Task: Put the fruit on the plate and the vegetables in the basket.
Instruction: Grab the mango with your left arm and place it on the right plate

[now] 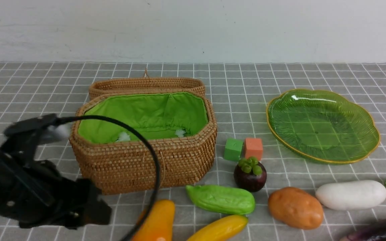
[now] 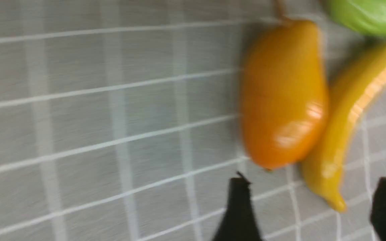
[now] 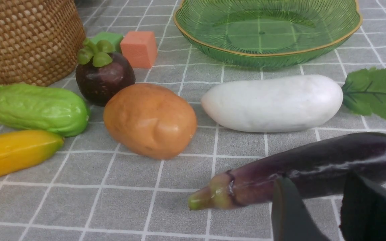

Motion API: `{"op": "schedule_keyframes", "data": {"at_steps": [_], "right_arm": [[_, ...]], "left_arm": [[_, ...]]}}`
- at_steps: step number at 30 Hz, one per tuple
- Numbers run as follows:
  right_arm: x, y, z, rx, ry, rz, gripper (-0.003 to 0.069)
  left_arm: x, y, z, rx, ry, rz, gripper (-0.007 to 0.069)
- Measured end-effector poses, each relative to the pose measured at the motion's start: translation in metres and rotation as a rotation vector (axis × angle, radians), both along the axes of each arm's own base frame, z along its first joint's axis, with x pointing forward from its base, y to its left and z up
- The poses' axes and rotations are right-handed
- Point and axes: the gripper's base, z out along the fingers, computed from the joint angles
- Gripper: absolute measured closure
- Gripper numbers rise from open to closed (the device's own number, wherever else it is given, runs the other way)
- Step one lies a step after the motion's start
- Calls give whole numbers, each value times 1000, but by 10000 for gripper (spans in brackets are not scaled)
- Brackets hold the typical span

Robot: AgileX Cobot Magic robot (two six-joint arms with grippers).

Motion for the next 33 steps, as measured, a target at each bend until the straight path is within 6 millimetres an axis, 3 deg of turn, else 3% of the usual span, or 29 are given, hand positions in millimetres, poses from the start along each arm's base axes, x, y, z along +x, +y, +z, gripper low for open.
{"op": "schedule_keyframes", "data": {"at_steps": [2, 6, 13, 14, 19, 21, 29, 33], "right_arm": [[0, 0, 0, 0, 0, 0, 418], [0, 0, 0, 0, 0, 0, 418], [0, 0, 0, 0, 0, 0, 418], [0, 0, 0, 0, 0, 0, 418], [0, 0, 0, 0, 0, 0, 418], [0, 0, 0, 0, 0, 0, 418], [0, 0, 0, 0, 0, 0, 418], [0, 0, 0, 0, 0, 0, 418]], "left_arm": [[2, -19, -5, 18, 6, -80, 5], [17, -41, -21, 82, 51, -82, -43], [52, -56, -64, 126, 107, 32, -36], [58, -59, -78, 135, 124, 29, -22], [69, -64, -107, 156, 144, 37, 63], [71, -65, -107, 148, 136, 44, 92], [69, -64, -105, 160, 142, 26, 92], [56, -59, -89, 193, 179, -42, 92]]}}
